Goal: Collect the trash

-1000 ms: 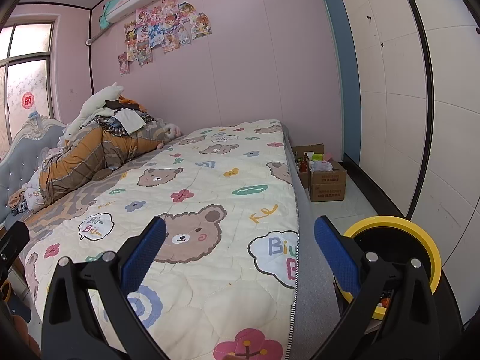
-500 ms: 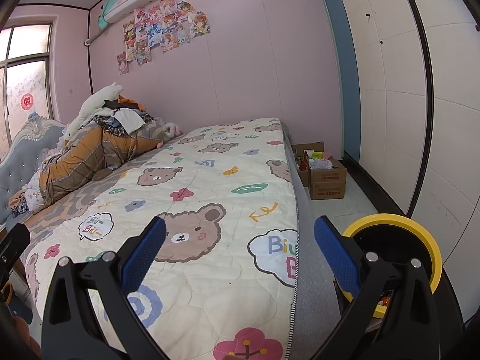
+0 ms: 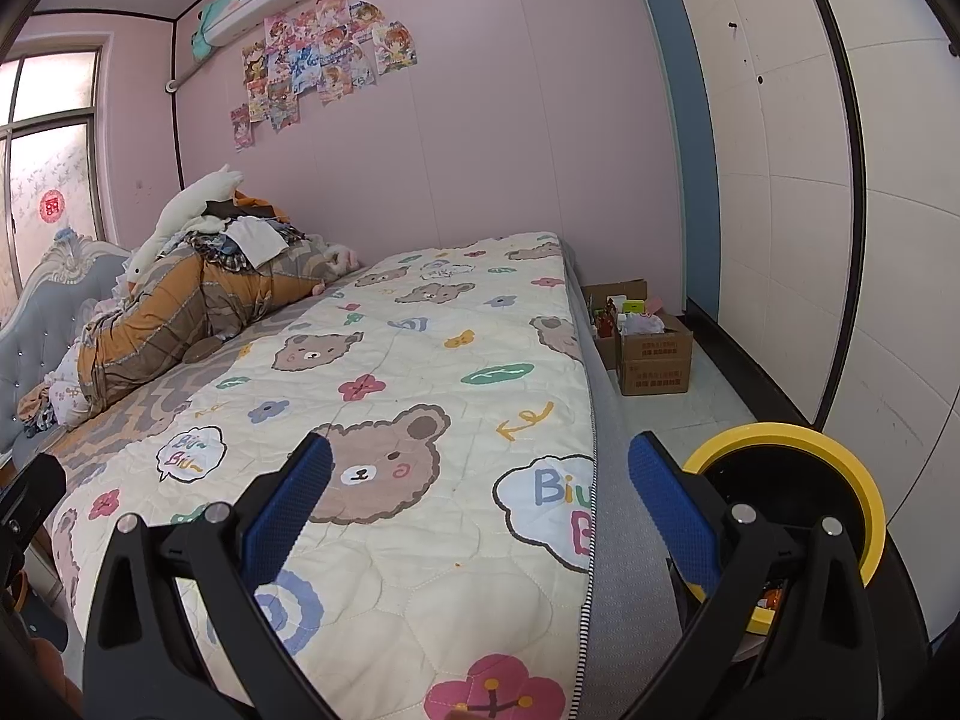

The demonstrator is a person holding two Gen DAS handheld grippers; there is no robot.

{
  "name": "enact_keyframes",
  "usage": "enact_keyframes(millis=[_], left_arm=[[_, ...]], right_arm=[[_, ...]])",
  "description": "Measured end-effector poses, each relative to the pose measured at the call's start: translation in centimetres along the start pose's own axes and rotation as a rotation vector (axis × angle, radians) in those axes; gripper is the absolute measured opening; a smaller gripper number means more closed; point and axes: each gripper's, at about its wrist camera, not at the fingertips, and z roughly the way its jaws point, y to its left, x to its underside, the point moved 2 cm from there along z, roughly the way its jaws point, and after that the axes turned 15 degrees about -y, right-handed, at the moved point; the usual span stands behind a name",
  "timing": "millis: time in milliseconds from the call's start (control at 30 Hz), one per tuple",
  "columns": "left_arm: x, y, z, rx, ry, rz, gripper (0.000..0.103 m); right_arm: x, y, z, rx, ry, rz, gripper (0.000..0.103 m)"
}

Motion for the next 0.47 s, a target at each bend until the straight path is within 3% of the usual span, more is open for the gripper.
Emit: enact_keyframes(millis=[467], left_arm=[[0.14, 0.24, 0.29, 0.012, 0.022, -0.008, 0.095]], right_arm=[[-0.01, -0.16, 0.08, 0.0, 0.002, 0.004, 0.095]])
